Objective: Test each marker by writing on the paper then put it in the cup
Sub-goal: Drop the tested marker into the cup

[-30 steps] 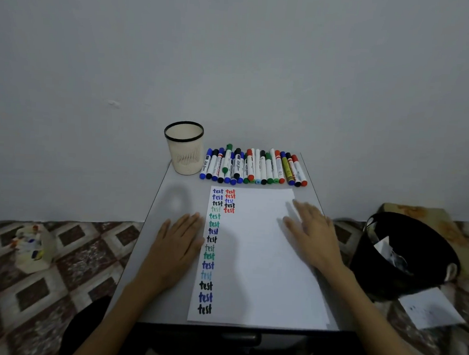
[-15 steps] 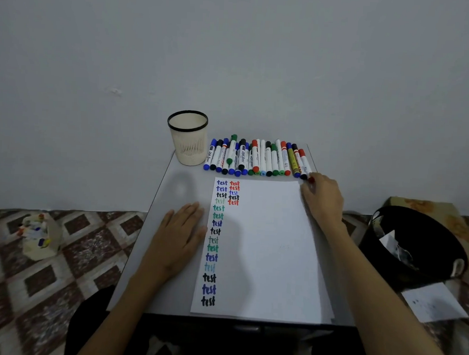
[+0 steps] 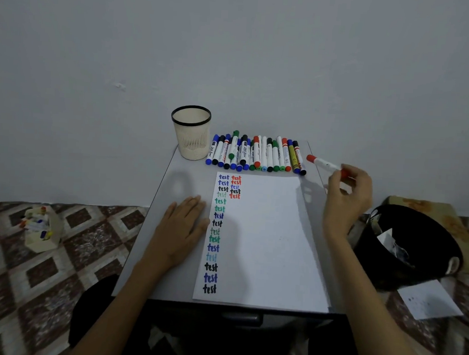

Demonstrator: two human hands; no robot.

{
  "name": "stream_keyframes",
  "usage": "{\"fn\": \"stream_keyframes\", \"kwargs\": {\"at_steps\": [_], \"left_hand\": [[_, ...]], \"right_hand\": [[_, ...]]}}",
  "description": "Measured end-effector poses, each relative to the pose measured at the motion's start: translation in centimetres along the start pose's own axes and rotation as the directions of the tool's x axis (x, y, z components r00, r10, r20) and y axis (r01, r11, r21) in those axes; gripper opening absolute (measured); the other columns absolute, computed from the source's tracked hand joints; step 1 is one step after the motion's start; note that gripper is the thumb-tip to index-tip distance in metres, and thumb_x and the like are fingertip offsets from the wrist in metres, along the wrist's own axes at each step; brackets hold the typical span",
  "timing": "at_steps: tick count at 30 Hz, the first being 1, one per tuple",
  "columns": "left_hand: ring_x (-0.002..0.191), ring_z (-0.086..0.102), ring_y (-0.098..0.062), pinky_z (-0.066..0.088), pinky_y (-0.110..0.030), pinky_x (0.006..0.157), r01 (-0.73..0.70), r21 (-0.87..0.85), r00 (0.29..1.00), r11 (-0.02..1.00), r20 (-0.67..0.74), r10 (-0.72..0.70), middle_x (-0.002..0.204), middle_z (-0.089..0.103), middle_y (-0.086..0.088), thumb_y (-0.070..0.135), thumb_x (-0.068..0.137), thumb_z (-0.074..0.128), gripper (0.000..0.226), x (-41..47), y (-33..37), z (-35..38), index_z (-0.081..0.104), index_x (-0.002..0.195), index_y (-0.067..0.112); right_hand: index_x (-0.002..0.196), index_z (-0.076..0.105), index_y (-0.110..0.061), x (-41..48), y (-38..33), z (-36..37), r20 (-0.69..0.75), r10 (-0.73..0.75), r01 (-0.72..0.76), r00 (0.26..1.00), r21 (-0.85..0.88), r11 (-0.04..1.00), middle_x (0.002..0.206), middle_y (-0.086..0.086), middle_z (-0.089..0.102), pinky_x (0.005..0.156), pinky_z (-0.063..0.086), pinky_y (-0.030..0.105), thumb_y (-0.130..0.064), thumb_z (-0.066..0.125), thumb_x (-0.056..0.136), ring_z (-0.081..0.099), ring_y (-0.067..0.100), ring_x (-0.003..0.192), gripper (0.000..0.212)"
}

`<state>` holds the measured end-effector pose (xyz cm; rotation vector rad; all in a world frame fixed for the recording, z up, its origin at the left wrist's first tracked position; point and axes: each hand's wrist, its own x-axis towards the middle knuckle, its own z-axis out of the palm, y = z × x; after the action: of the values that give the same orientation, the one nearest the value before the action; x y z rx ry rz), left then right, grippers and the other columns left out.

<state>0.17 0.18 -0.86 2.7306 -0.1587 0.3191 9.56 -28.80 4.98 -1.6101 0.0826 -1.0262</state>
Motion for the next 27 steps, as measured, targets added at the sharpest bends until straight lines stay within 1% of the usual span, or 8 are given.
{"fn": "stream_keyframes", "kwargs": {"at_steps": [3,7,10,13,16,20,23,27], "left_hand": [[0.133,0.032,-0.008,0.016,-0.035,0.115,-0.009,-0.197,0.996,0.98,-0.09,-0.009,0.142,0.041,0.004,0.058,0.085,0.02,0.069,-0.2,0.6,-0.7,0.042,0.137,0.018],[0.116,0.046,0.001,0.04,-0.028,0.098,-0.071,-0.386,0.977,0.92,-0.211,-0.013,0.126,0.05,0.016,0.055,0.088,0.037,0.049,-0.7,1.0,-1.8,0.047,0.129,0.028],[0.112,0.046,0.005,0.039,-0.017,0.089,-0.117,-0.458,0.988,0.881,-0.142,0.057,0.123,0.05,0.02,0.062,0.086,0.037,0.05,-1.2,3.0,-2.5,0.043,0.129,0.036],[0.089,0.056,-0.001,0.05,-0.019,0.072,-0.171,-0.473,0.984,0.864,-0.042,0.172,0.102,0.057,0.017,0.06,0.088,0.036,0.043,-1.2,5.4,-2.9,0.047,0.122,0.036],[0.066,0.054,-0.009,0.05,-0.026,0.061,-0.218,-0.452,0.969,0.865,0.006,0.247,0.079,0.056,0.012,0.043,0.095,0.036,0.018,-1.0,6.6,-3.1,0.048,0.105,0.034],[0.066,0.05,-0.002,0.04,-0.013,0.06,-0.19,-0.503,0.97,0.843,0.035,0.239,0.076,0.051,0.014,0.036,0.097,0.034,0.025,-1.4,7.6,-3.3,0.05,0.109,0.021],[0.07,0.052,-0.003,0.042,-0.013,0.061,-0.125,-0.572,0.979,0.811,0.063,0.196,0.077,0.054,0.013,0.04,0.094,0.034,0.028,-1.5,8.2,-3.5,0.051,0.109,0.024],[0.068,0.054,-0.004,0.046,-0.02,0.061,-0.106,-0.622,0.984,0.776,0.049,0.173,0.071,0.056,0.008,0.04,0.091,0.037,0.024,-1.3,8.6,-3.7,0.055,0.102,0.028]], "right_hand": [[0.103,0.065,-0.016,-2.7,-3.5,-1.5,0.11,0.25,-0.271,0.962,0.28,0.921,0.104,0.012,0.063,0.067,0.06,0.032,-0.005,0.06,0.091,0.066,0.022,0.091,0.017],[0.104,0.066,-0.002,-6.6,-6.6,-2.6,0.478,0.38,-0.554,0.792,0.299,0.777,0.083,0.006,0.07,0.061,0.059,0.026,0.002,0.059,0.09,0.068,0.017,0.072,0.016],[0.106,0.066,0.004,-8.8,-7.7,-2.3,0.615,0.341,-0.597,0.711,0.27,0.755,0.08,0.002,0.074,0.058,0.058,0.027,0.001,0.059,0.09,0.069,0.018,0.068,0.018],[0.106,0.067,0.002,-9.6,-8.5,-1.7,0.64,0.352,-0.636,0.682,0.283,0.718,0.082,0.002,0.073,0.058,0.057,0.027,-0.003,0.059,0.091,0.068,0.02,0.07,0.018],[0.108,0.068,-0.005,-9.7,-8.7,-1.4,0.675,0.378,-0.683,0.633,0.258,0.684,0.083,0.005,0.069,0.049,0.051,0.024,-0.013,0.062,0.089,0.061,0.018,0.066,0.022],[0.102,0.072,-0.007,-10.3,-8.8,-1.5,0.767,0.386,-0.66,0.512,0.064,0.749,0.064,0.013,0.055,0.041,0.034,0.021,-0.035,0.067,0.077,0.041,0.014,0.048,0.038],[0.097,0.068,0.005,-10.1,-8.7,-1.6,0.753,0.4,-0.629,0.523,0.024,0.777,0.058,0.015,0.05,0.041,0.033,0.02,-0.041,0.067,0.074,0.039,0.012,0.043,0.051],[0.097,0.066,0.01,-10.1,-8.7,-1.8,0.749,0.422,-0.691,0.51,0.065,0.72,0.057,0.011,0.05,0.041,0.032,0.02,-0.028,0.064,0.088,0.038,0.012,0.044,0.039]]}}
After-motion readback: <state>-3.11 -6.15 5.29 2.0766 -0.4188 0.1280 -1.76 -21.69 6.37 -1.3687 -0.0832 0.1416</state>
